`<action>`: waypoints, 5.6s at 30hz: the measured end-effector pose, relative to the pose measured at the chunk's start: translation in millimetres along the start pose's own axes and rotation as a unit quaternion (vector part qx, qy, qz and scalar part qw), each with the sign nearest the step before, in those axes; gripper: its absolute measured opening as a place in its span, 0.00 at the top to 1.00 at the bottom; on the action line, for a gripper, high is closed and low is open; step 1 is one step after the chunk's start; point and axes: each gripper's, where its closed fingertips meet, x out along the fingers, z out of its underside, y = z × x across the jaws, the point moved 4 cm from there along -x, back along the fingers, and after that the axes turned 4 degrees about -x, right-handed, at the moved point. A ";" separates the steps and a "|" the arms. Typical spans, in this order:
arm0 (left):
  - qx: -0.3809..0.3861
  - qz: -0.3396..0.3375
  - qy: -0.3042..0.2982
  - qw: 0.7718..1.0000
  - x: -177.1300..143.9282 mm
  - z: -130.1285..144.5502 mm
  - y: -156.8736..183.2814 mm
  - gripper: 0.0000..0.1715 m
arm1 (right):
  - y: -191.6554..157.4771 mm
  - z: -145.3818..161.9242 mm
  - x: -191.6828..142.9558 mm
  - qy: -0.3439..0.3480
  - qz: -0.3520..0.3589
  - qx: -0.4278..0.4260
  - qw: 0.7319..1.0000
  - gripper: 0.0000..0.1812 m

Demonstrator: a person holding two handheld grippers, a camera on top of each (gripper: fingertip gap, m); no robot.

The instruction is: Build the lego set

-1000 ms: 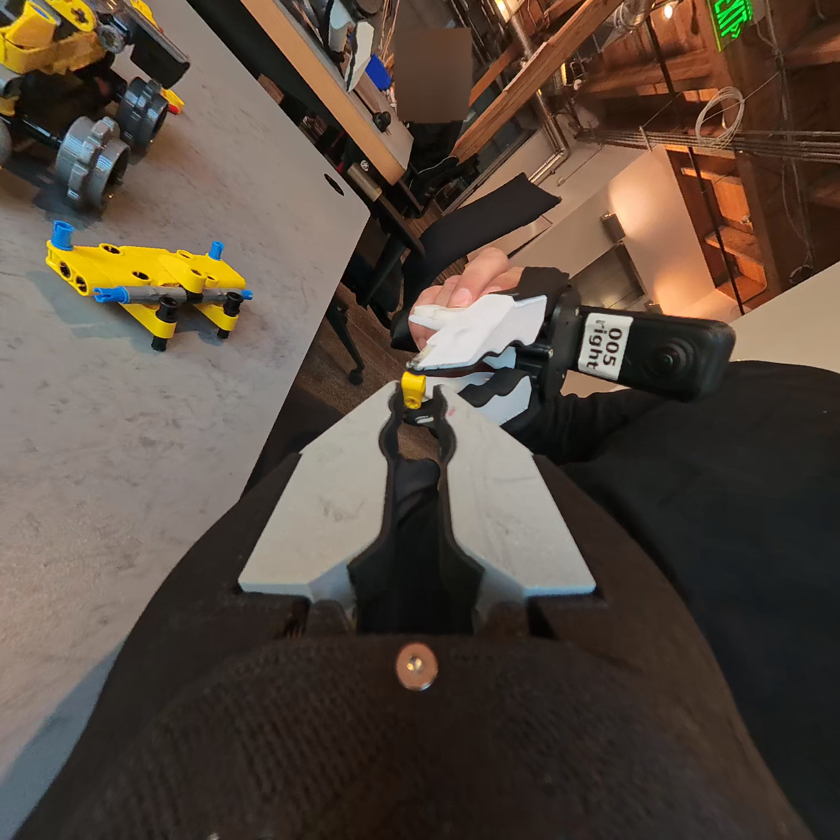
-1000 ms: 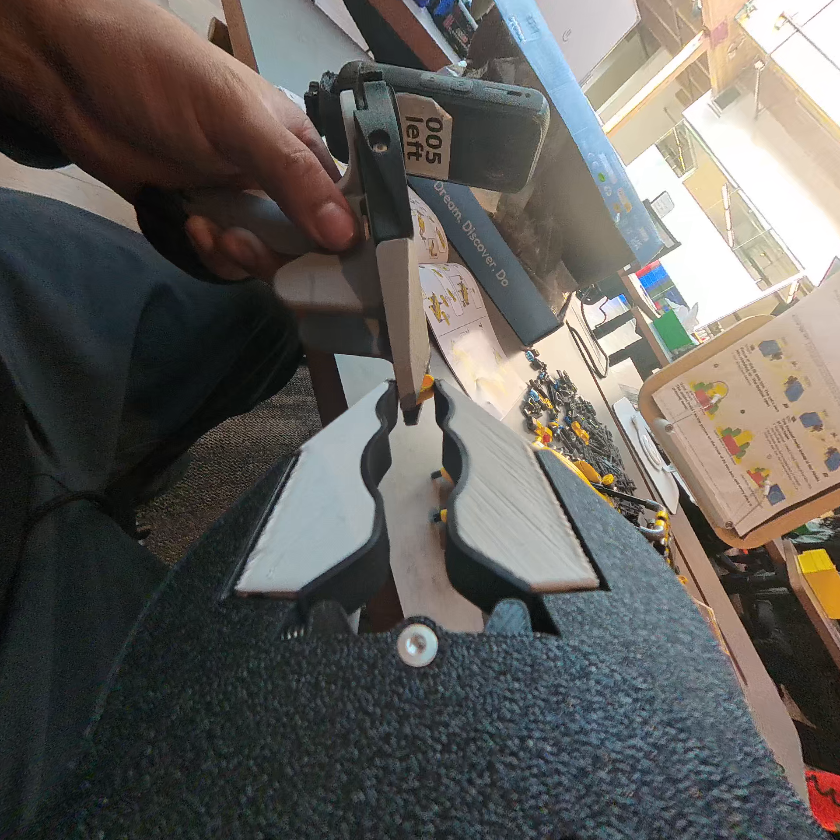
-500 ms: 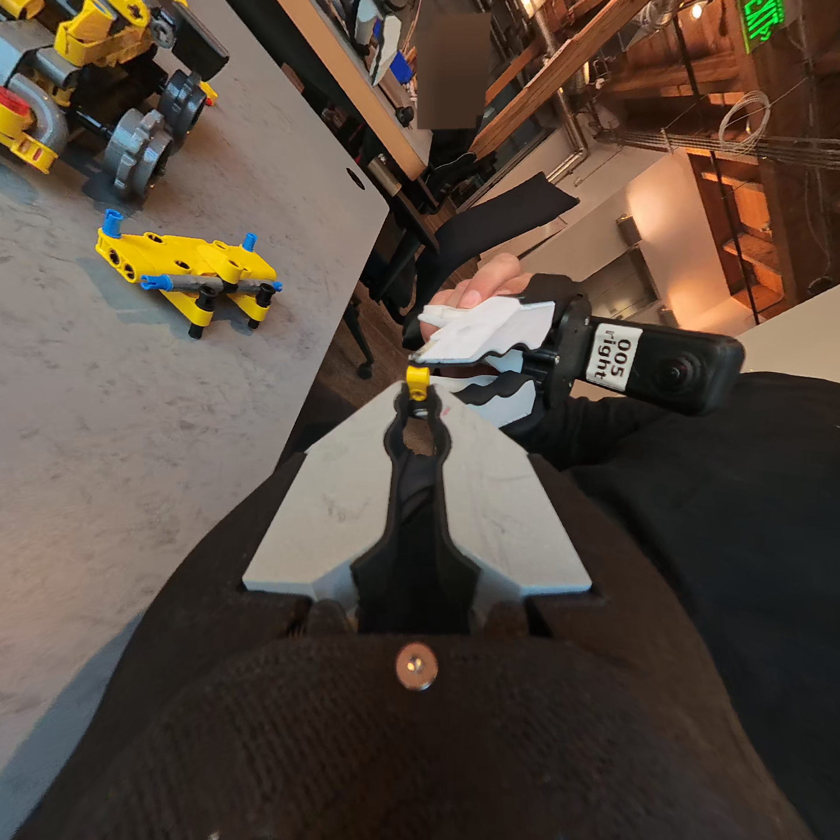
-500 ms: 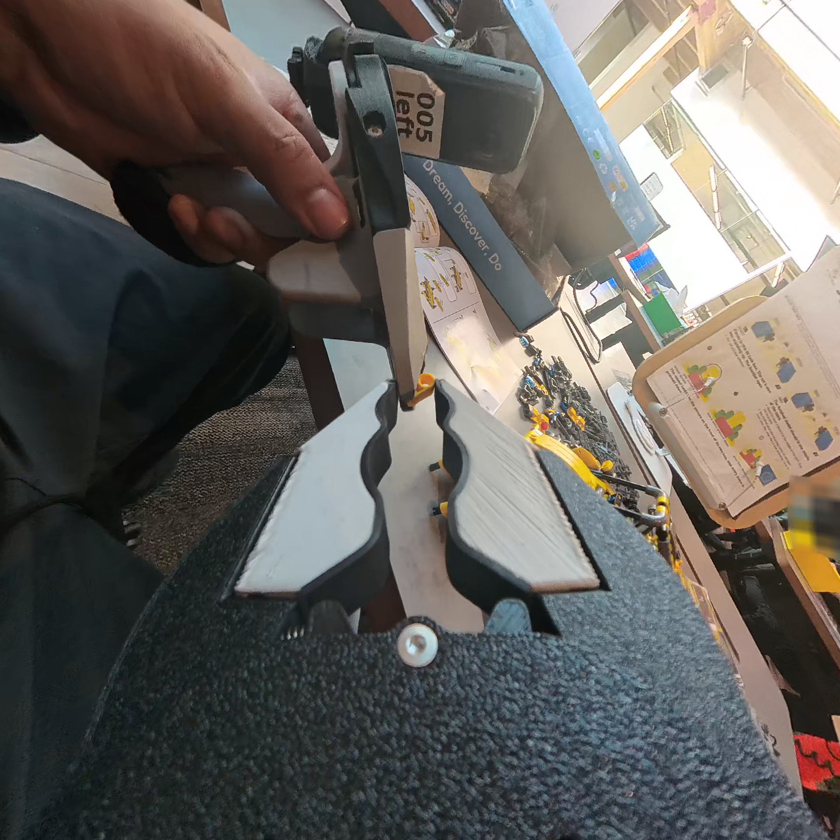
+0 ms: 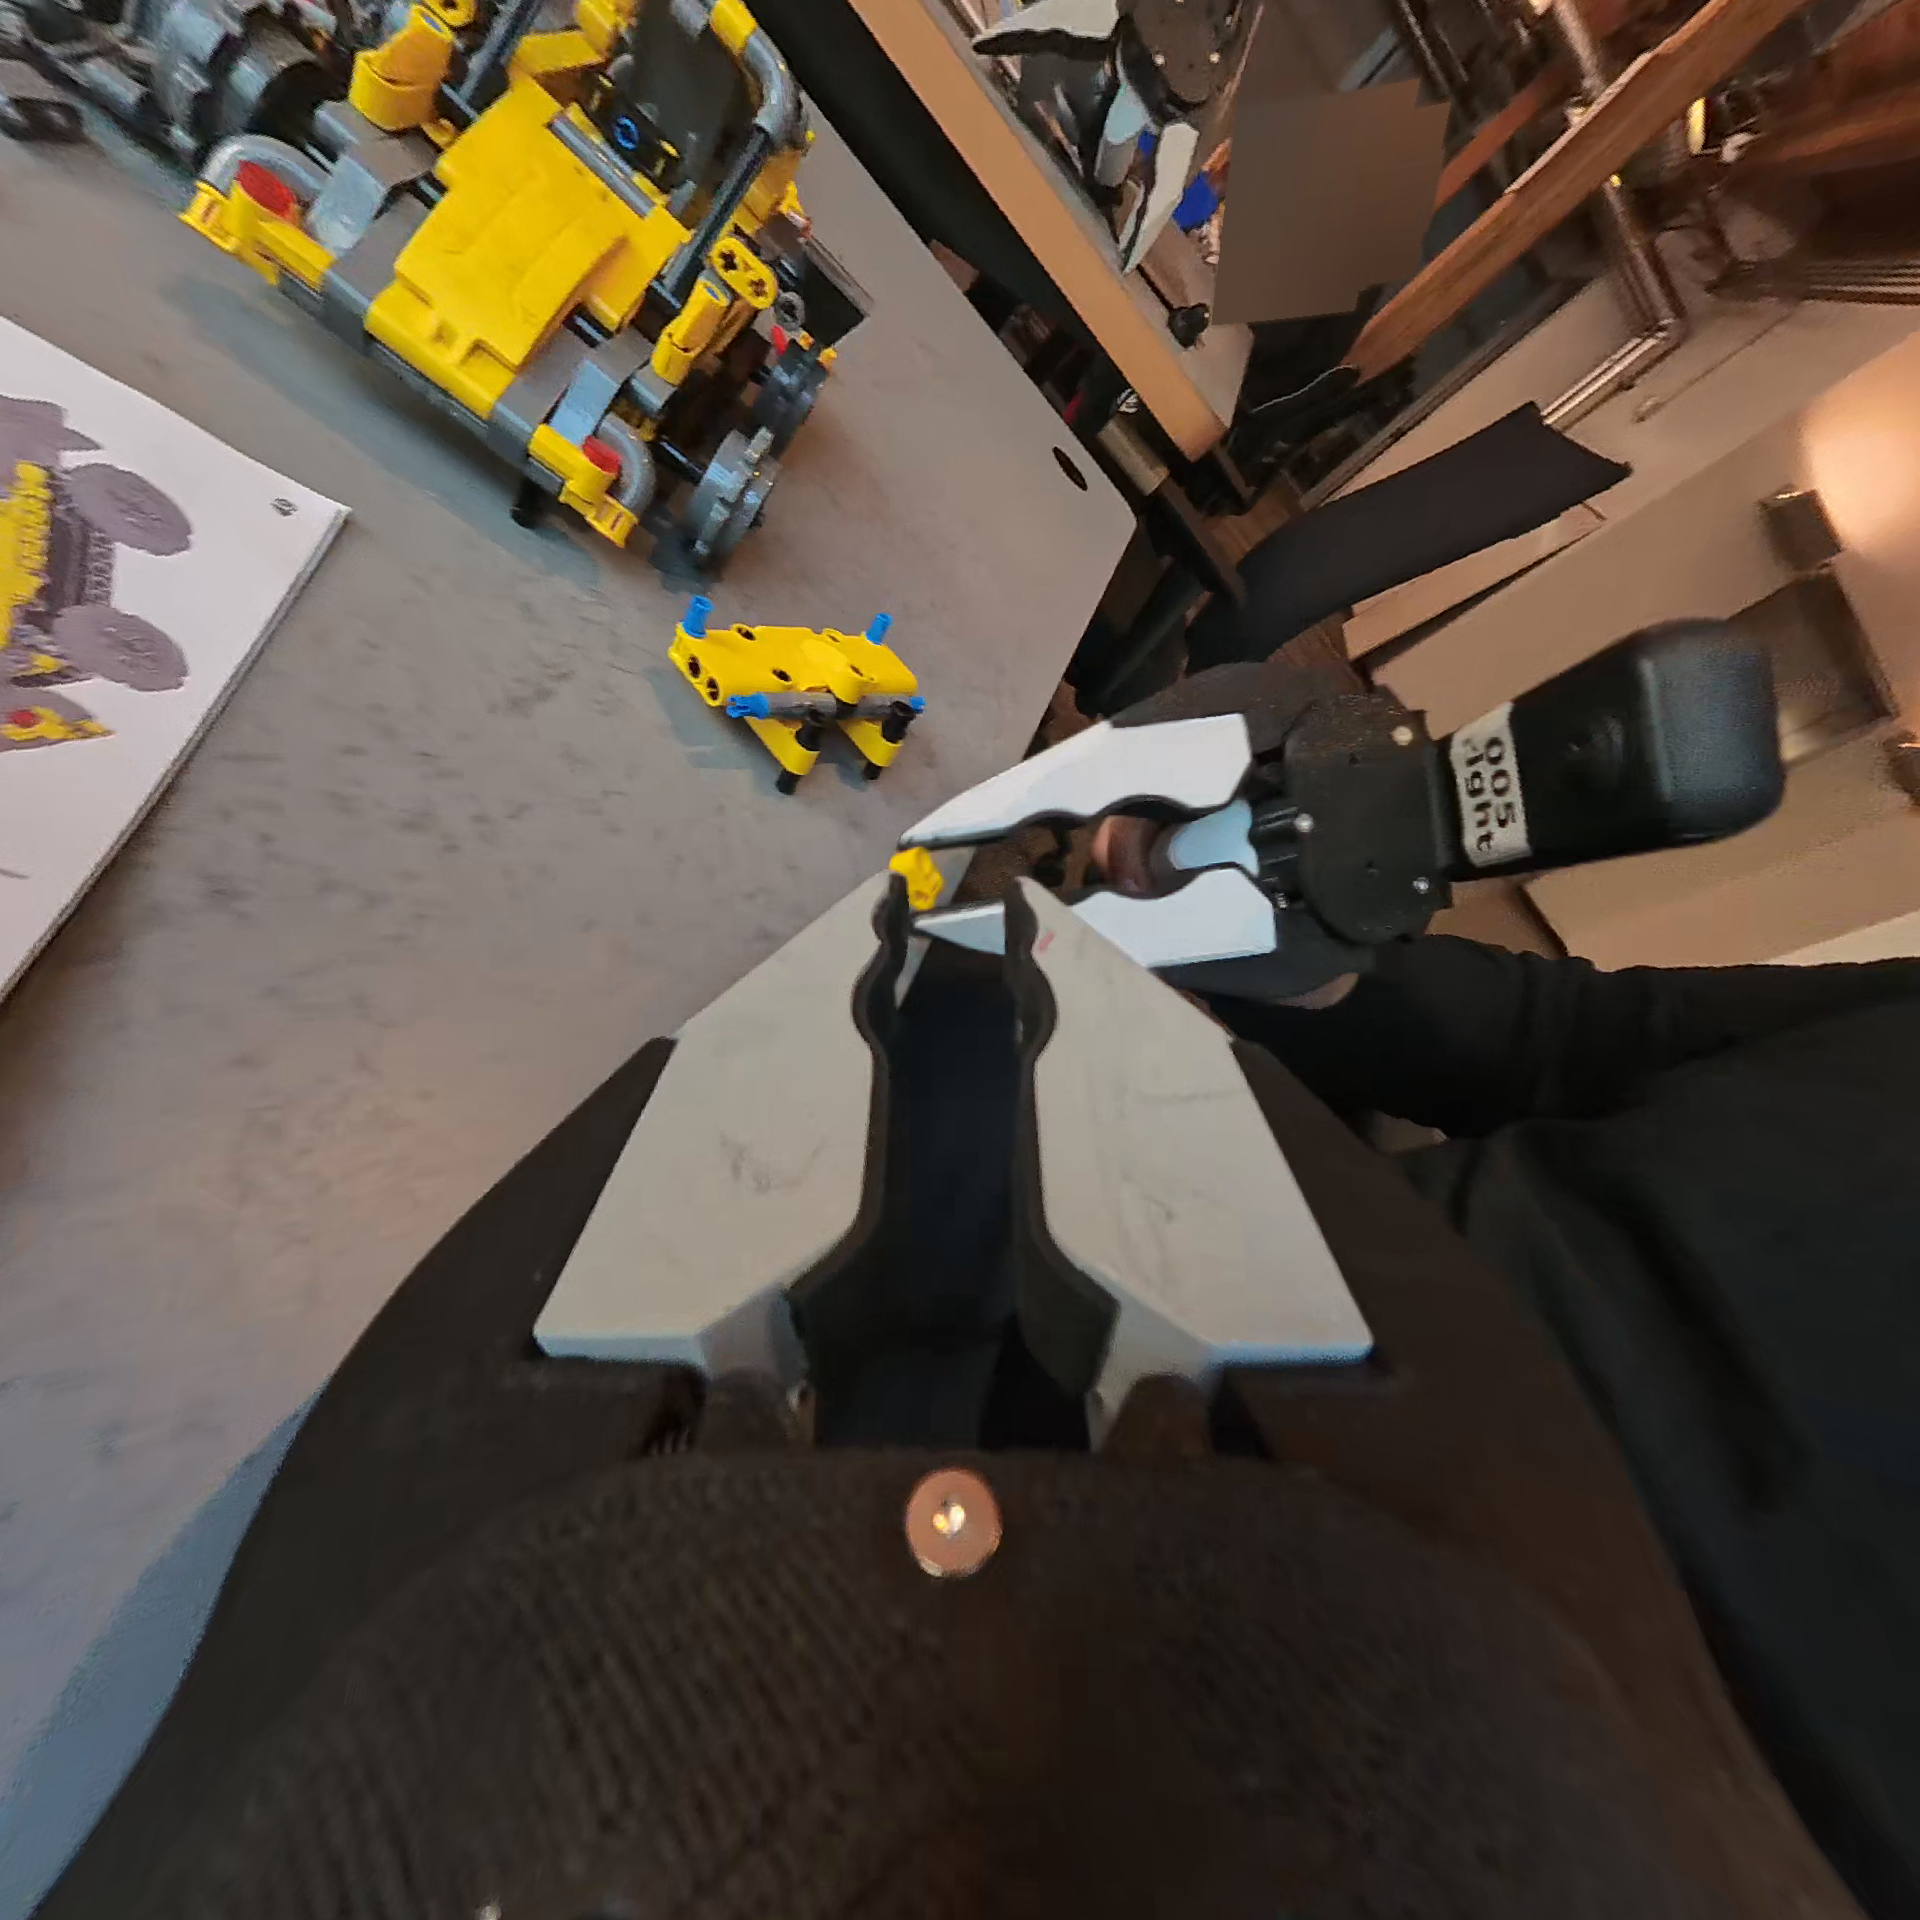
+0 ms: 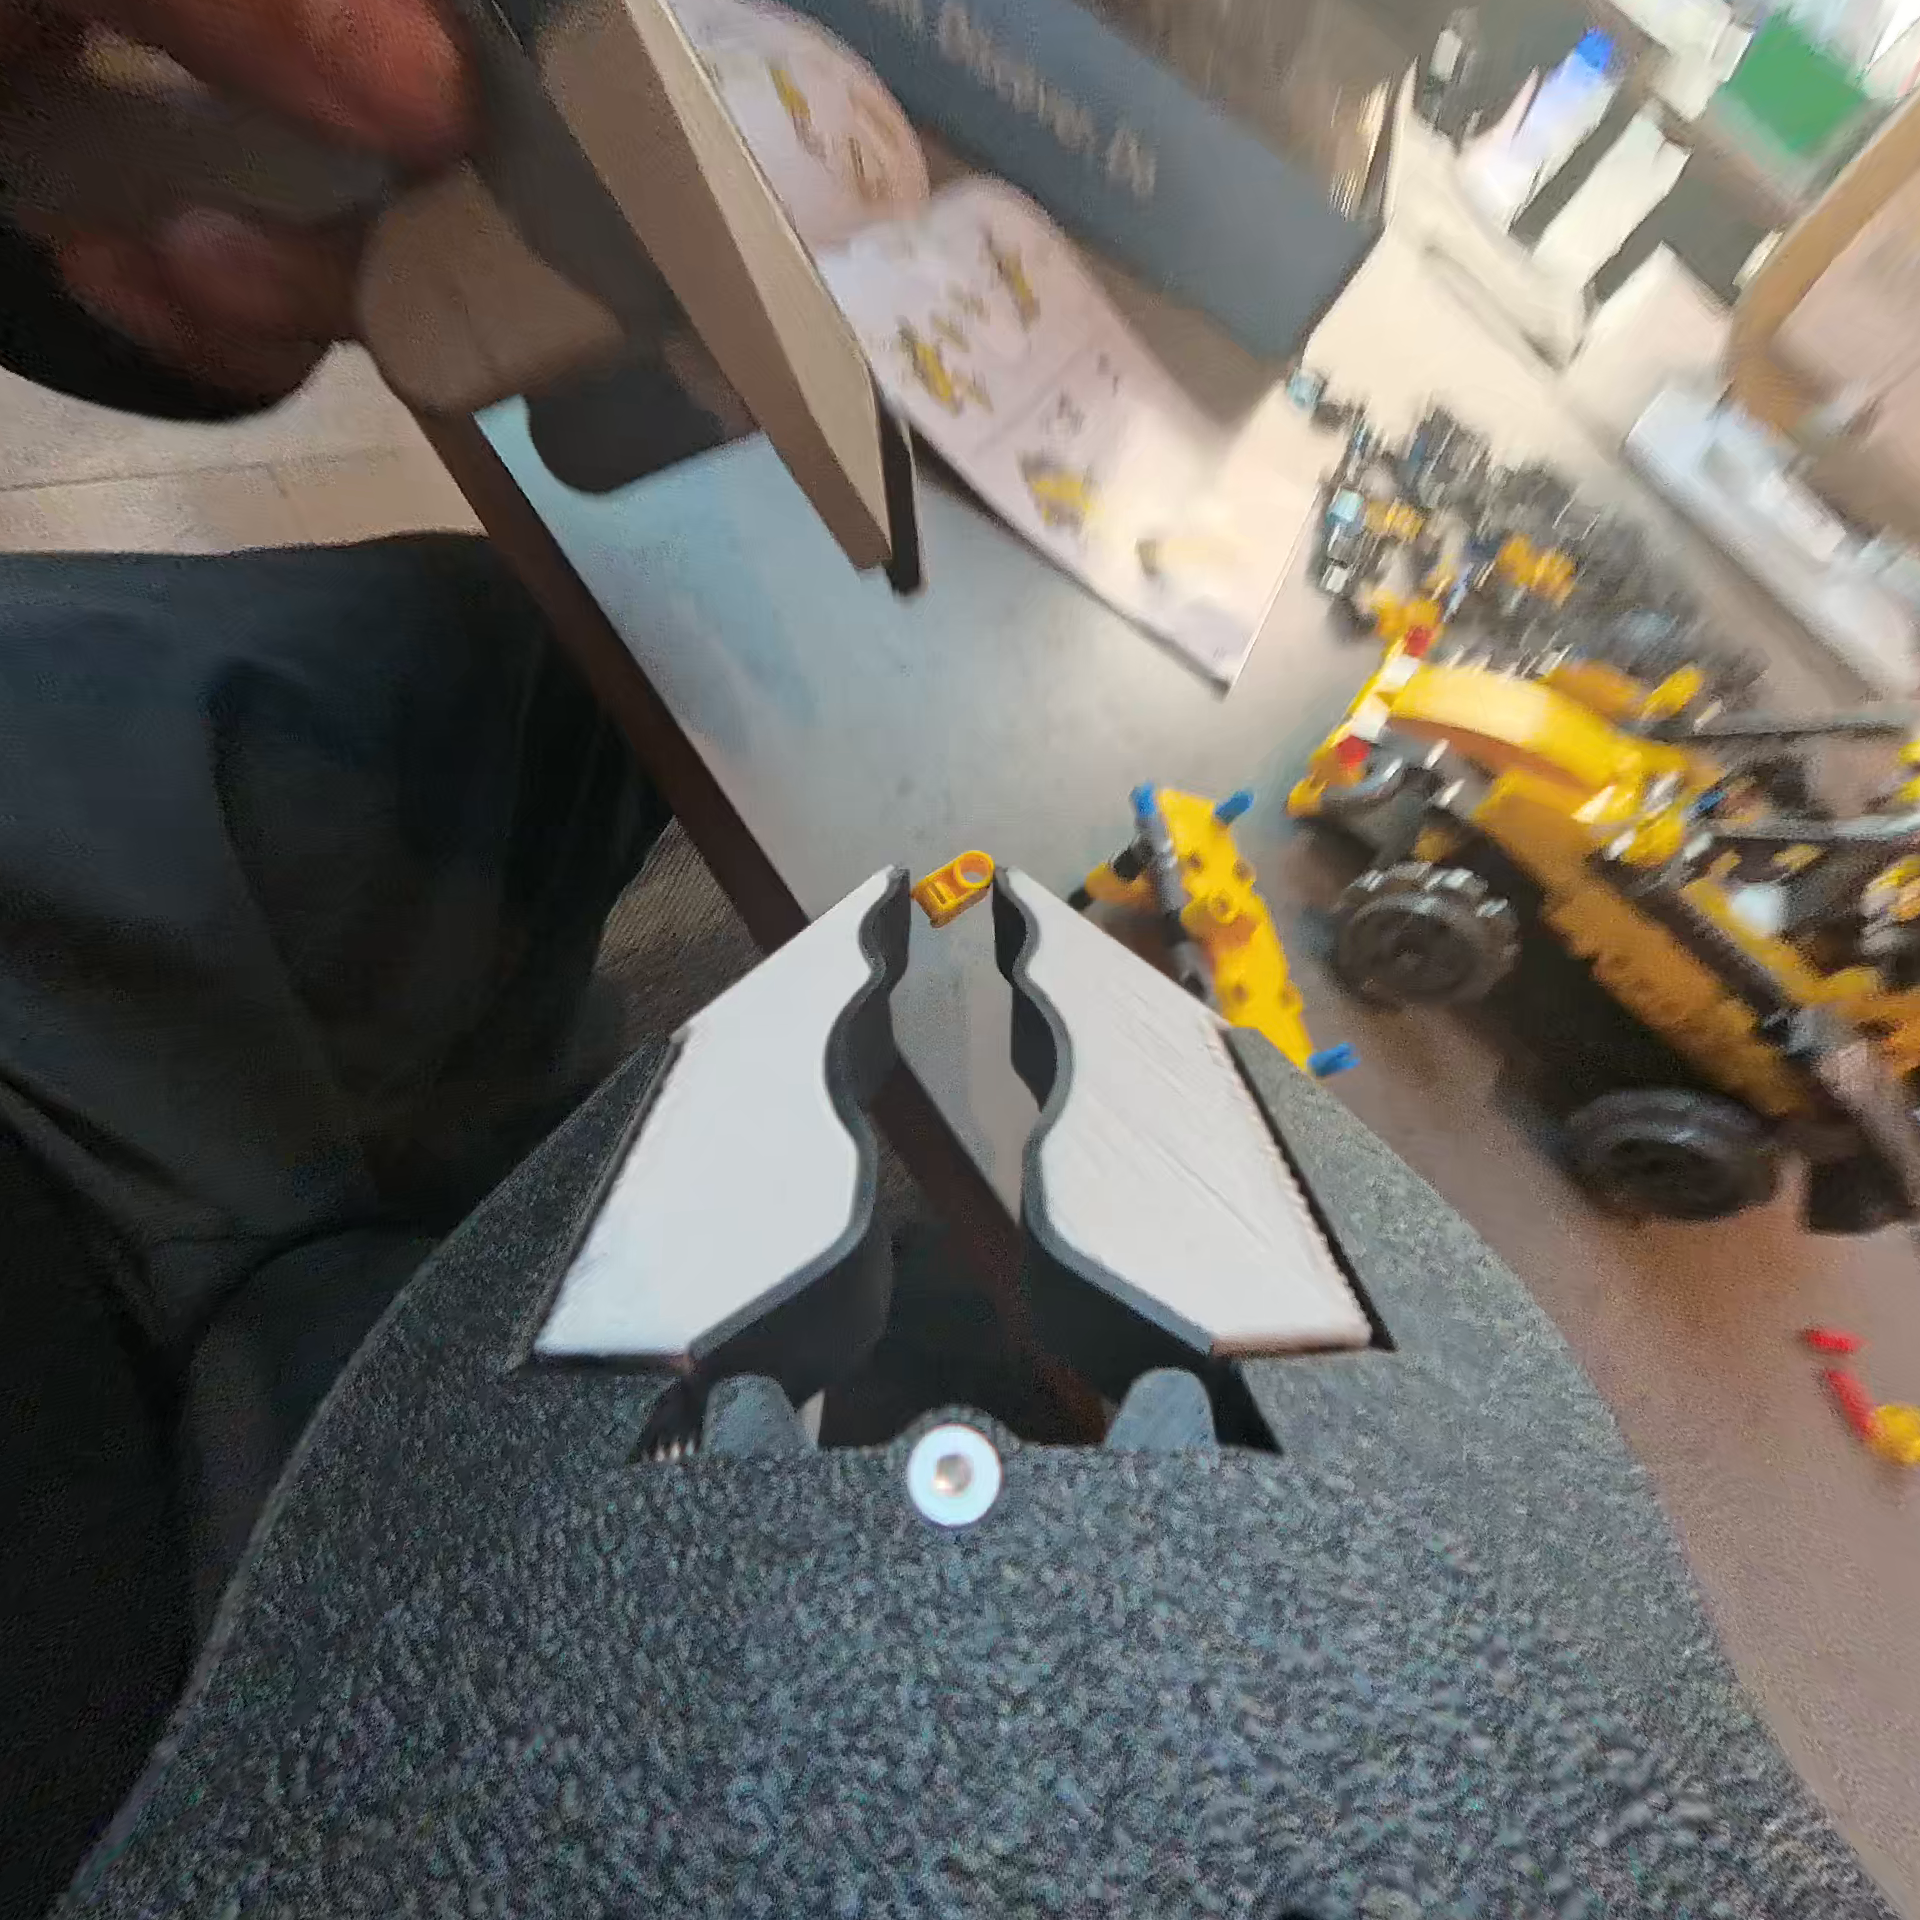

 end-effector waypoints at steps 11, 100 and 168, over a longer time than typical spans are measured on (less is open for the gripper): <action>0.007 -0.034 -0.041 0.999 9.6 16.2 -12.3 0.90 | -0.1 5.4 17.8 -0.043 -0.086 0.178 0.979 0.91; 0.162 -0.047 0.003 0.986 -6.4 -7.4 -25.5 1.00 | 265.7 118.1 -2.1 -0.086 0.242 0.017 0.966 1.00; 0.551 -0.187 -0.095 0.807 65.2 -9.9 18.9 0.99 | 61.5 -14.3 -18.6 -0.038 -0.374 0.095 0.922 0.98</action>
